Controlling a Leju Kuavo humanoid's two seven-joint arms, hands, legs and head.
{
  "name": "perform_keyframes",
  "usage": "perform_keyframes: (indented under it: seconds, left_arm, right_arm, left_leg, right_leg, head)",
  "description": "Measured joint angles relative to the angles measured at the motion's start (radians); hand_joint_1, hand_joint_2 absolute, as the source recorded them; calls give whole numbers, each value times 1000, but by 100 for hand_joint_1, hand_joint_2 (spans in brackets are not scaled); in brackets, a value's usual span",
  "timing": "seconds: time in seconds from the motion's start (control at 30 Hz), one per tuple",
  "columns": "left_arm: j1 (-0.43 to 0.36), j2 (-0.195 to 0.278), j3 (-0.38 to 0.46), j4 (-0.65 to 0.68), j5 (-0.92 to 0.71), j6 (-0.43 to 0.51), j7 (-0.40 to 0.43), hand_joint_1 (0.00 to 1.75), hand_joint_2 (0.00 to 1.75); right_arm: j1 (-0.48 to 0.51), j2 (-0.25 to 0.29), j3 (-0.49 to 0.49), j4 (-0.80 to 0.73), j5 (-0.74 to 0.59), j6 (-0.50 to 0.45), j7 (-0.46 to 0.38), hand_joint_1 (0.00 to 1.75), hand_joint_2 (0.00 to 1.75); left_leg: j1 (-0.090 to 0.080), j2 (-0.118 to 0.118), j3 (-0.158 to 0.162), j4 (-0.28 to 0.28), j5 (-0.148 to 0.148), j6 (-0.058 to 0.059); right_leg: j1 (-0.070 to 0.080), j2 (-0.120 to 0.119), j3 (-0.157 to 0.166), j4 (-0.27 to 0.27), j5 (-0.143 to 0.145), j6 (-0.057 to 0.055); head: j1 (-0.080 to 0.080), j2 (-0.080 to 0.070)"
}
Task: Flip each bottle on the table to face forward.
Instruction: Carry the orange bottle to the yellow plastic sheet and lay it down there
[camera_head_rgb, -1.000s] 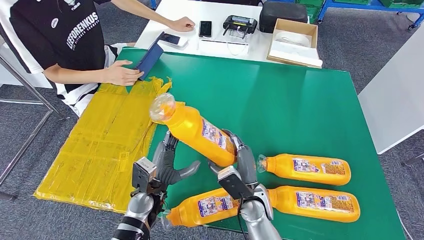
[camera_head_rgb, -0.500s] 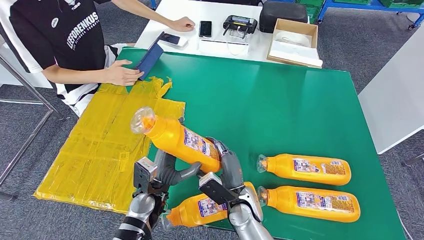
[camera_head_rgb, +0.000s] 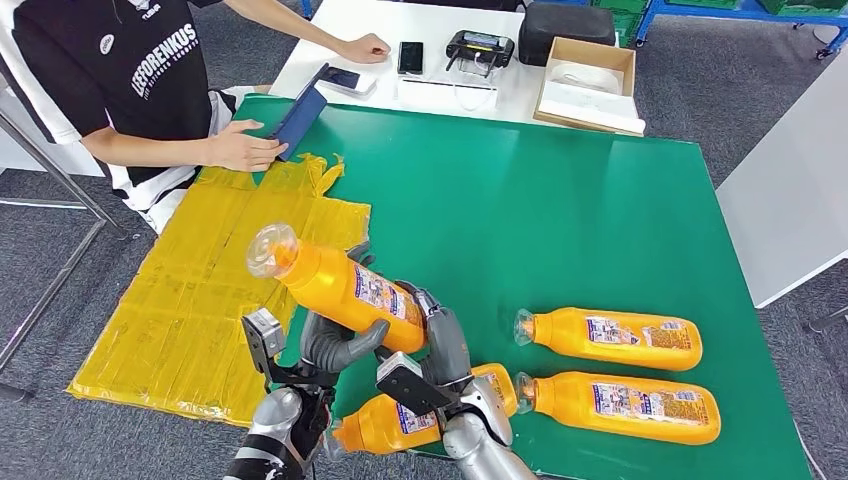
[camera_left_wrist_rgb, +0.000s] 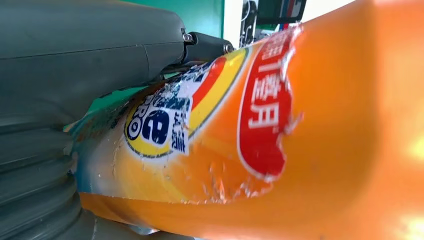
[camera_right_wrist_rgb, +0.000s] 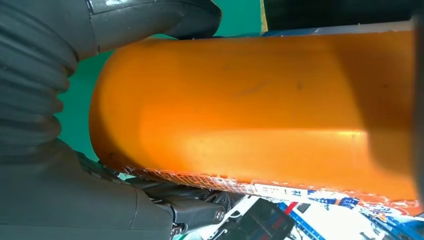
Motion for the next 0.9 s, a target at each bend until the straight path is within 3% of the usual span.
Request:
perform_keyframes:
  seconds: [0.4,0.43,0.57,0.73,0.9]
  left_arm:
    - [0,0,19,21,20,-12,0,175,175]
    - [0,0,19,21,21,-12,0,175,175]
    - [1,0,22,18,18,-5,-4,175,175]
    - [12,0,23,-54,-106,128,-24,175,175]
    - [20,7,13,-175,-380,403,-22,175,175]
  right_arm:
    - [-4,0,10,18,-49,74,-22,175,175]
    - [-4,0,10,17,-48,75,-22,168,175]
    - [-1,0,9,4,-43,76,-22,2,175]
    - [46,-5,-3,-99,-10,85,-25,0,175]
    - [130,-14,-29,-329,60,106,-7,0,175]
  left_leg:
    - [0,0,0,0,0,0]
    - [0,0,0,0,0,0]
    - [0,0,0,0,0,0]
    - [0,0,0,0,0,0]
    - [0,0,-1,0,0,0]
  right_leg:
    - [0,0,0,0,0,0]
    - [0,0,0,0,0,0]
    - [0,0,0,0,0,0]
    - [0,0,0,0,0,0]
    - [0,0,-1,0,0,0]
  head:
    - [0,0]
    - [0,0]
    - [0,0]
    - [0,0]
    - [0,0]
